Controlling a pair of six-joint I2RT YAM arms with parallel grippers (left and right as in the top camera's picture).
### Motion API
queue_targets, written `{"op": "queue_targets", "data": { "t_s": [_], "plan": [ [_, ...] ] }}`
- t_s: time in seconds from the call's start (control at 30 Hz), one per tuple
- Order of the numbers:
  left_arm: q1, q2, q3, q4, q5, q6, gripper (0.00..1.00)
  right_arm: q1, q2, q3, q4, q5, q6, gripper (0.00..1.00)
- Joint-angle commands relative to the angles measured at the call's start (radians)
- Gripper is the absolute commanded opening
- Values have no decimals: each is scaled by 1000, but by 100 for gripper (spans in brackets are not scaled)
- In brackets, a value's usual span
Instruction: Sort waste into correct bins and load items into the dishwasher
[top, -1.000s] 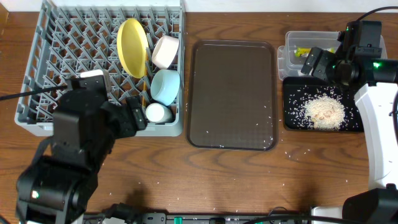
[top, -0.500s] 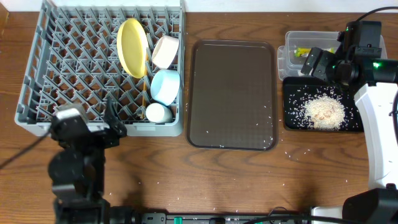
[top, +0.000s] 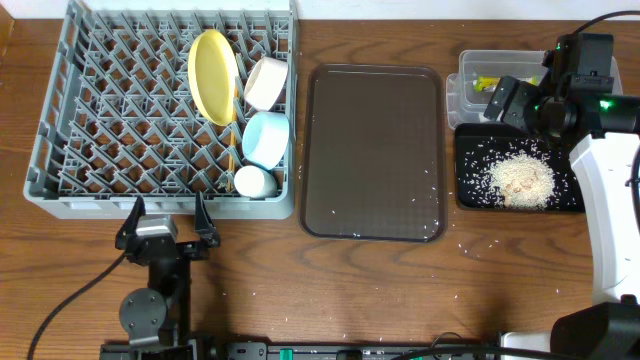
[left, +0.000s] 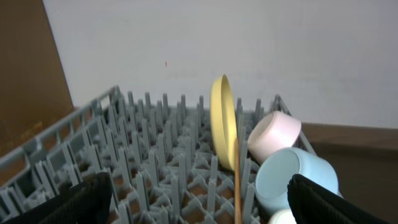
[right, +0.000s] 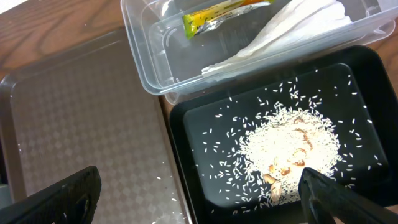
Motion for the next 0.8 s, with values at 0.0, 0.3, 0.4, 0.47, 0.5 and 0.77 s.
{"op": "queue_targets", "data": {
  "t_s": [0.0, 0.3, 0.4, 0.47, 0.5, 0.77],
  "plan": [
    [4, -48, -47, 34, 13, 35, 92, 12, 1, 6, -2, 10, 13, 99],
    [-32, -50, -127, 44, -7, 58, 92, 12, 1, 6, -2, 10, 13, 99],
    [-49, -50, -148, 14, -13, 58, 92, 12, 1, 6, -2, 10, 13, 99],
    [-49, -50, -148, -12, -13, 58, 92, 12, 1, 6, -2, 10, 13, 99],
    [-49, -50, -148, -21, -14, 58, 92, 12, 1, 6, -2, 10, 13, 99],
    [-49, -51, -148, -79, -10, 61, 92, 12, 1, 6, -2, 10, 13, 99]
  ]
}}
